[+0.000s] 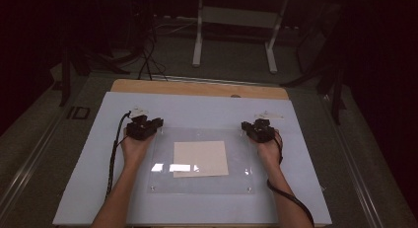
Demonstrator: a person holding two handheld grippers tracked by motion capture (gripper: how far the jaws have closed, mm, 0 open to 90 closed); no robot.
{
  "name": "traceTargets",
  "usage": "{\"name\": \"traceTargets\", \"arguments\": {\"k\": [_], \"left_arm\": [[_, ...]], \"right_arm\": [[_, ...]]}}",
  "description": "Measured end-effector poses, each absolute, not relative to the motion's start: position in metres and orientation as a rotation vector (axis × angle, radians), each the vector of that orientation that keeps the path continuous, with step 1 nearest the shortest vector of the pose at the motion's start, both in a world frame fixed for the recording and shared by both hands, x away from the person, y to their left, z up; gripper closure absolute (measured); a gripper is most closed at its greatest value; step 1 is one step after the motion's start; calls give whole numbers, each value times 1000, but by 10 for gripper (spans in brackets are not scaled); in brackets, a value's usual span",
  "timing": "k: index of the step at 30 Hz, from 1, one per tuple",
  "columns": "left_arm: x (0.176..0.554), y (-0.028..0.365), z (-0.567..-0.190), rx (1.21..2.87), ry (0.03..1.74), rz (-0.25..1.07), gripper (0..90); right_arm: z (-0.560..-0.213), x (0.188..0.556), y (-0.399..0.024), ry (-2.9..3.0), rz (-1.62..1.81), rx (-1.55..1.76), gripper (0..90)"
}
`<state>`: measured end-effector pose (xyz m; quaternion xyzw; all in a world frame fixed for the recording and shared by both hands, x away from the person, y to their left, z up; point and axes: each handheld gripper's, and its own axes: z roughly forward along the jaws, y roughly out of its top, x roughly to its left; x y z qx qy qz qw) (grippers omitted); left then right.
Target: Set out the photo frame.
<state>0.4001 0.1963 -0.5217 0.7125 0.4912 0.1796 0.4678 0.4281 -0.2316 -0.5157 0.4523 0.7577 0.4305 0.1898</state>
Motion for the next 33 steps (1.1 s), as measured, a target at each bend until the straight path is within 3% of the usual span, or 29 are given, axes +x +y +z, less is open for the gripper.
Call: {"name": "traceTargets", "arguments": {"k": [21, 33], "left_arm": [[408, 203, -526, 1715, 1210, 340, 808], [421, 201, -524, 1693, 1304, 277, 815]], "right_arm": [[-511, 436, -231, 2195, 1170, 1294, 848], [-509, 448, -232, 2216, 1180, 1359, 852]]}}
